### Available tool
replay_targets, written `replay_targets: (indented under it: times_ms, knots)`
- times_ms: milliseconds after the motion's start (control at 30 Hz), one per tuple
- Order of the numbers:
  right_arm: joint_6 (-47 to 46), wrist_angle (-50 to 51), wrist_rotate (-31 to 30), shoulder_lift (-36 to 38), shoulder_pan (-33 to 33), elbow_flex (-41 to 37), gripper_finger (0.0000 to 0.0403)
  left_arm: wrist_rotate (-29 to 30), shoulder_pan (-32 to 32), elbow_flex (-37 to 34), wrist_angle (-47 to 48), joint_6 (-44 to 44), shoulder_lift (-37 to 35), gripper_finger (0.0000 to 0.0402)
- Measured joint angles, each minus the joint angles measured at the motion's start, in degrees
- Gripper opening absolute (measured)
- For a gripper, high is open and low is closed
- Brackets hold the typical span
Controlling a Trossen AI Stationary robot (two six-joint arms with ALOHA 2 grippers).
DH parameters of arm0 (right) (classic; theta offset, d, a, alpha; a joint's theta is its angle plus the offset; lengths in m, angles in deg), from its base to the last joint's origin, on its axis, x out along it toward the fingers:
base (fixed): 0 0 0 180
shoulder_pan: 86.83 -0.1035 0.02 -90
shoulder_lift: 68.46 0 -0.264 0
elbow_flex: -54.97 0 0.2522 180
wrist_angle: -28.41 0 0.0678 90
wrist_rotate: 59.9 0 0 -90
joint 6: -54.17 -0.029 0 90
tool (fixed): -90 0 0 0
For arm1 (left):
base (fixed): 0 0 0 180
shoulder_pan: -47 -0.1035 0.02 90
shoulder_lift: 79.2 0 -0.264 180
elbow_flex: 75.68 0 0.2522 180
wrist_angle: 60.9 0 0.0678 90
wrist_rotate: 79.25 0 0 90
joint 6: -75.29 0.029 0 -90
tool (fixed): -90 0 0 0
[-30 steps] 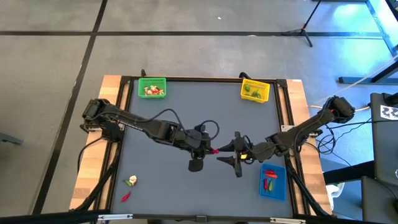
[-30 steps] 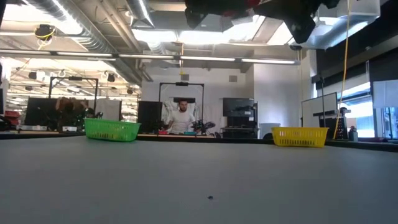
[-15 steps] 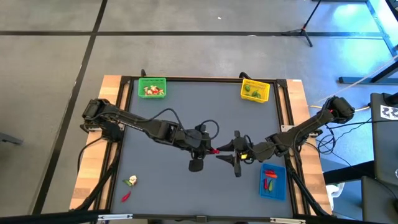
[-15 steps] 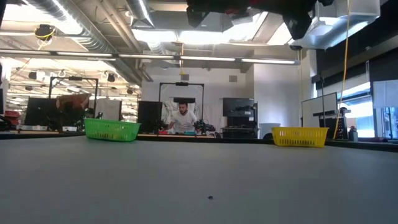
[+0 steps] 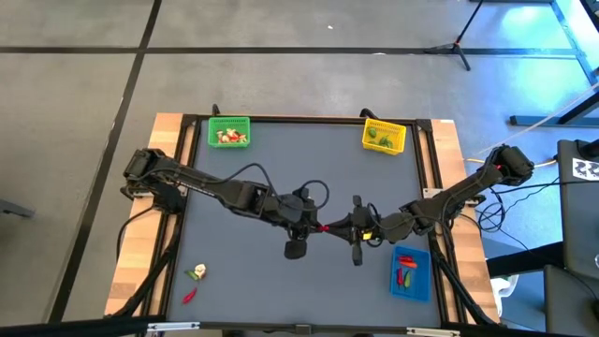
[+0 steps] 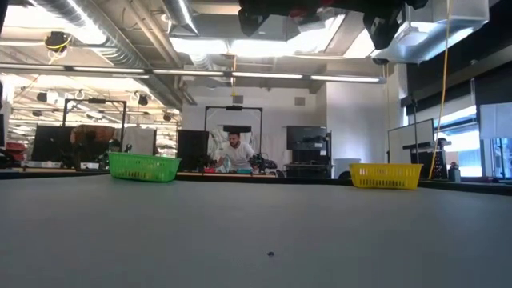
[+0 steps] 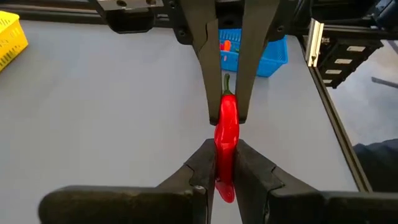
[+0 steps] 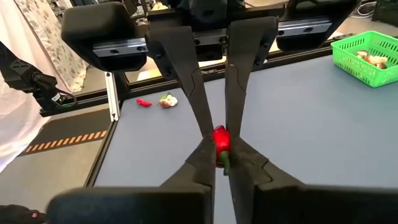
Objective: Sort produce into baskets
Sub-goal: Put the red chili pepper into blue bin
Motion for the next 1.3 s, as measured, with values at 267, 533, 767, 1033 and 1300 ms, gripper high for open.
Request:
replay_targets:
  times_ms: [267,533,767,1033,1300]
  knots:
    - [0.0,0.0,0.5,0.0,0.0,0.0,0.0023,-0.5,-0.5,0.0,0.4,-3.2,0.0,0.0113]
    - [-2.3,7.0,4.7,1.1,-0.7,1.4,0.0022,-2.3,0.6,0.0,5.8,-2.8,0.0,0.0181]
    - [-10.2,27.6,7.7,1.8,-4.1,6.9,0.0023,-1.7,2.9,0.0,14.3,-4.1,0.0,0.0186]
    - [-24.4,45.2,11.7,1.8,-10.4,12.2,0.0023,0.3,4.4,0.0,13.7,-4.4,0.0,0.0186]
    - [-42.2,55.9,15.2,1.8,-18.7,13.4,0.0024,0.9,4.4,0.0,13.7,-4.6,0.0,0.0186]
